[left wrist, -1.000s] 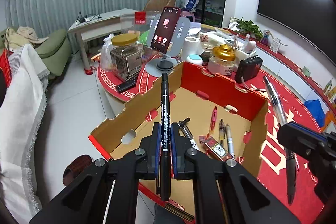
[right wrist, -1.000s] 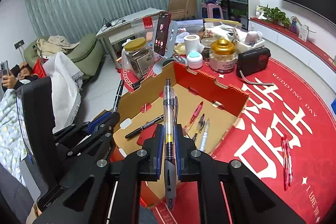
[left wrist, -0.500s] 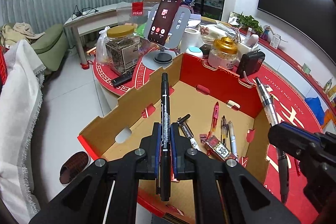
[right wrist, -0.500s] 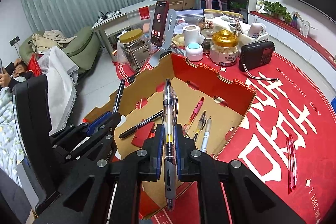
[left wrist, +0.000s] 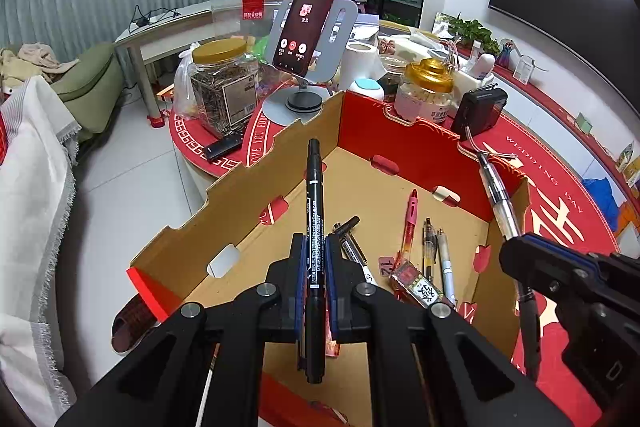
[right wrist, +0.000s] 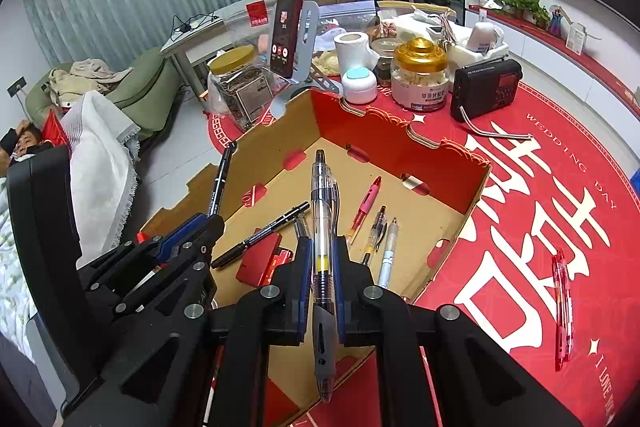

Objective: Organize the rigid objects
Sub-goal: 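Lower the marker and clear pen into the box and open both grippers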

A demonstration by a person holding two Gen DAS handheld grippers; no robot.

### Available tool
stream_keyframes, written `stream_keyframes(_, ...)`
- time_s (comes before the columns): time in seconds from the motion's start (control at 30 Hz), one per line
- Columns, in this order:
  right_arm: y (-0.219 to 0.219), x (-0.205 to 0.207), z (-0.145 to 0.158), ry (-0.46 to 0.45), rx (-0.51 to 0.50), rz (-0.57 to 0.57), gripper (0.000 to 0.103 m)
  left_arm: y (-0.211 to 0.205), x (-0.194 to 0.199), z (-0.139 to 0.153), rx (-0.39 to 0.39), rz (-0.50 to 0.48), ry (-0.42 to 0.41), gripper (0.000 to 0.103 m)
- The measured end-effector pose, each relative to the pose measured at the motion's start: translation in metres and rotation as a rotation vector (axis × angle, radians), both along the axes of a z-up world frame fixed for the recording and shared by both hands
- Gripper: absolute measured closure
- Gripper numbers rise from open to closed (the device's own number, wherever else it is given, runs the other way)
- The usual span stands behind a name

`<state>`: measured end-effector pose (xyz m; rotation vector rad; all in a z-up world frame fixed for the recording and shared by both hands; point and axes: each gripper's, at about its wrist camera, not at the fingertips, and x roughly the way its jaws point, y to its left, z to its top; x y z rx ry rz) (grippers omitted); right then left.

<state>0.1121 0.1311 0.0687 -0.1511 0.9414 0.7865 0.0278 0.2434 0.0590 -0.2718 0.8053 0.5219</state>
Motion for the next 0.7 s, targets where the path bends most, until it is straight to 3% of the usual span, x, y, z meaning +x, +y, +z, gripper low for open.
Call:
stream_keyframes(0.4,0.002,0.013,-0.015,0.016,-0.035,-0.027,0.092,-0.001,0.020,-0.010,0.022,-0.033,0.043,0.094)
stream_keyframes(0.5,0.005,0.017,-0.023,0.026,-0.057,-0.029,0.092,-0.002,0.028,-0.015,0.025,-0.051,0.088,0.093)
stream_keyframes(0.53,0.006,0.018,-0.027,0.031,-0.070,-0.027,0.092,-0.003,0.030,-0.017,0.030,-0.056,0.104,0.088)
stream_keyframes(0.6,0.006,0.019,-0.032,0.035,-0.079,-0.029,0.092,-0.005,0.032,-0.021,0.032,-0.069,0.125,0.061)
stream_keyframes(0.63,0.005,0.020,-0.034,0.037,-0.086,-0.024,0.092,-0.006,0.032,-0.023,0.036,-0.071,0.130,0.033)
stream_keyframes(0.67,0.004,0.019,-0.035,0.031,-0.094,-0.029,0.090,-0.007,0.032,-0.024,0.049,-0.064,0.137,0.024)
stream_keyframes(0.7,0.002,0.019,-0.036,0.020,-0.101,-0.035,0.086,-0.007,0.031,-0.024,0.067,-0.056,0.139,0.024)
